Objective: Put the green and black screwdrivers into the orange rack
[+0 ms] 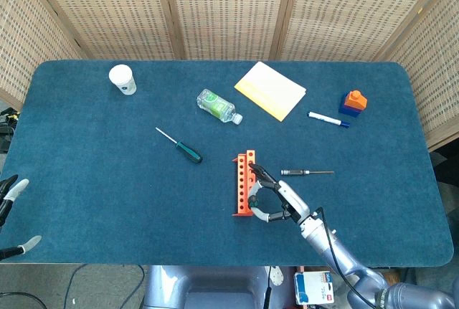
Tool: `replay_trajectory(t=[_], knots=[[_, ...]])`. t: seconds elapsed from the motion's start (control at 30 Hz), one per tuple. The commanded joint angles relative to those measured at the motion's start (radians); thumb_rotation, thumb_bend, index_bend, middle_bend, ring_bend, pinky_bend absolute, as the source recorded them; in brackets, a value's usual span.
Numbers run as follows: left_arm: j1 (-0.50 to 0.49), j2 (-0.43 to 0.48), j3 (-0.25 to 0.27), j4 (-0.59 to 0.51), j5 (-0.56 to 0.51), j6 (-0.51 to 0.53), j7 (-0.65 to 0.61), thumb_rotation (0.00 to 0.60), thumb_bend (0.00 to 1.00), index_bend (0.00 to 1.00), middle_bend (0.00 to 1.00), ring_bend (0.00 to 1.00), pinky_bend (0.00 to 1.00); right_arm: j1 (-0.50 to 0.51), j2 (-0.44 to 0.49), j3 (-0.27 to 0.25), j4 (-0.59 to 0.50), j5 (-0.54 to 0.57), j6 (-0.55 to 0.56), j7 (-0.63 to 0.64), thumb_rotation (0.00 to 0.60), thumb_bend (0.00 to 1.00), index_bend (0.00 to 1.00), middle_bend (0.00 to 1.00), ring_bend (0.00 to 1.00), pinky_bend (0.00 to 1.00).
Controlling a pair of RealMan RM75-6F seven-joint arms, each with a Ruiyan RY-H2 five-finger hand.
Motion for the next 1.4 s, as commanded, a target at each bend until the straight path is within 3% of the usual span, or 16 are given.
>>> replay_trajectory(t=[0.03,0.37,0.67,0.87,1.03,1.2,1.4], knots=[[-0.001,-0.001,0.0,-0.001,-0.001,-0.003,0.004,0.6,0.0,0.0,0.0,0.0,0.0,0.008,-0.004,-0.012,0.021,-0.009,-0.003,0.026,0.6,0.43,0.64,0.0,0.0,0.0],[-0.005,-0.003,0.0,-0.006,-0.006,-0.012,0.015,0.6,0.0,0.0,0.0,0.0,0.0,0.026,-0.017,-0.043,0.069,-0.049,0.02,0.069,0.6,0.43,0.6,0.0,0.0,0.0],[-0.005,-0.002,-0.001,-0.006,-0.007,-0.012,0.013,0.6,0.0,0.0,0.0,0.0,0.0,0.039,-0.016,-0.061,0.076,-0.062,0.033,0.066,0.6,0.43,0.33,0.0,0.0,0.0],[-0.005,-0.002,0.0,-0.006,-0.006,-0.011,0.012,0.6,0.0,0.0,0.0,0.0,0.0,0.042,-0.014,-0.066,0.072,-0.06,0.039,0.061,0.6,0.43,0.33,0.0,0.0,0.0],[-0.004,-0.002,0.0,-0.006,-0.006,-0.01,0.011,0.6,0.0,0.0,0.0,0.0,0.0,0.042,-0.003,-0.067,0.055,-0.063,0.056,0.055,0.6,0.43,0.3,0.0,0.0,0.0],[-0.005,-0.001,0.001,-0.005,-0.003,-0.009,0.01,0.6,0.0,0.0,0.0,0.0,0.0,0.037,0.033,-0.069,0.015,-0.085,0.099,0.029,0.6,0.43,0.16,0.0,0.0,0.0],[0.001,0.003,0.002,-0.001,0.002,0.005,-0.005,0.6,0.0,0.0,0.0,0.0,0.0,0.025,0.116,-0.045,-0.061,-0.09,0.163,-0.022,0.6,0.43,0.13,0.0,0.0,0.0]])
